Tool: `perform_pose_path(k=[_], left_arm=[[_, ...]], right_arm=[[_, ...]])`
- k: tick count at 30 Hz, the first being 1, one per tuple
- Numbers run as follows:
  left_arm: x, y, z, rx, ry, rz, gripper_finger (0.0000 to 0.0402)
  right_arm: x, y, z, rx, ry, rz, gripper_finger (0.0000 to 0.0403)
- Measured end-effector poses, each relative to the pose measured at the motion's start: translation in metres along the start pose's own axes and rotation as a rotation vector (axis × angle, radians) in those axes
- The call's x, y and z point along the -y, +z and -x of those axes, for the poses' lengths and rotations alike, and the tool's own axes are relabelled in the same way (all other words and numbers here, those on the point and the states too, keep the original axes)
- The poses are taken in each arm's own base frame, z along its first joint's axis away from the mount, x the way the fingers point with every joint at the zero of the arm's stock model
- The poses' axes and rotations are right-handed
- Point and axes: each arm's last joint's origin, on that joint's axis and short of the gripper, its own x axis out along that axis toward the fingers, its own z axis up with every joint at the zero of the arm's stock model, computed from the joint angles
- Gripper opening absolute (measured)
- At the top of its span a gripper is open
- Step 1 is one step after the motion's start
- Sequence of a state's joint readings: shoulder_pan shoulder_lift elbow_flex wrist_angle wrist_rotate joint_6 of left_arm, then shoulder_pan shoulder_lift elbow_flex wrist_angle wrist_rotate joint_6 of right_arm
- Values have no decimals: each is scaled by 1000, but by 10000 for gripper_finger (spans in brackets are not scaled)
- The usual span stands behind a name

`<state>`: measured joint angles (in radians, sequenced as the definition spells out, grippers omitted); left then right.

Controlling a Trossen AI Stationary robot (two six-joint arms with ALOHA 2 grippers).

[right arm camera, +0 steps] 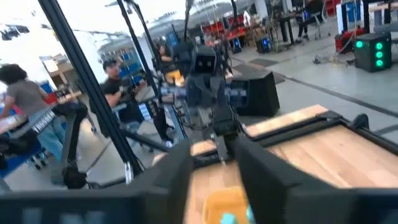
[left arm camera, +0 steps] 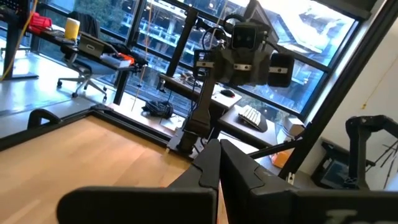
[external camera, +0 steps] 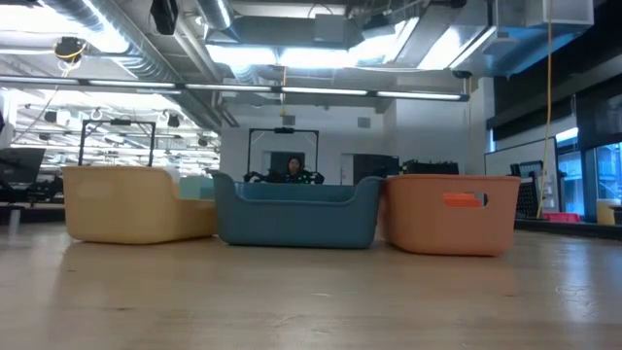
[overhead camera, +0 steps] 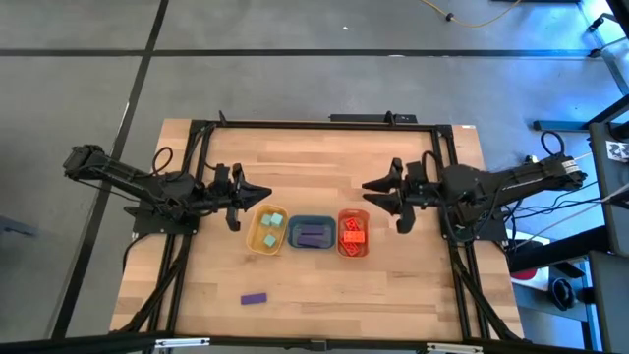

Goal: Sort & place blocks by color
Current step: Put the violet block into the blue bin

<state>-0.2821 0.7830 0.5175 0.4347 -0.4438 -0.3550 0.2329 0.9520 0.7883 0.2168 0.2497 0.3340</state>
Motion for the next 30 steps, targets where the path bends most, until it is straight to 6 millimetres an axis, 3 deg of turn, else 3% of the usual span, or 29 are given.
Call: perform_pose_path(k=[5, 20, 24, 30], left_arm=[[0, 0, 0, 0, 0, 0, 0], [0, 0, 0, 0, 0, -24, 6], [0, 0, 0, 1, 5, -52, 36], [-1, 0, 0, 10, 30, -61, 115]], right_arm=[[1, -6, 0, -70, 23, 16, 17], [1, -8, 0, -94, 41, 15, 2], [1, -8, 0, -94, 41, 15, 1], [1, -8, 0, -94, 41, 15, 1]])
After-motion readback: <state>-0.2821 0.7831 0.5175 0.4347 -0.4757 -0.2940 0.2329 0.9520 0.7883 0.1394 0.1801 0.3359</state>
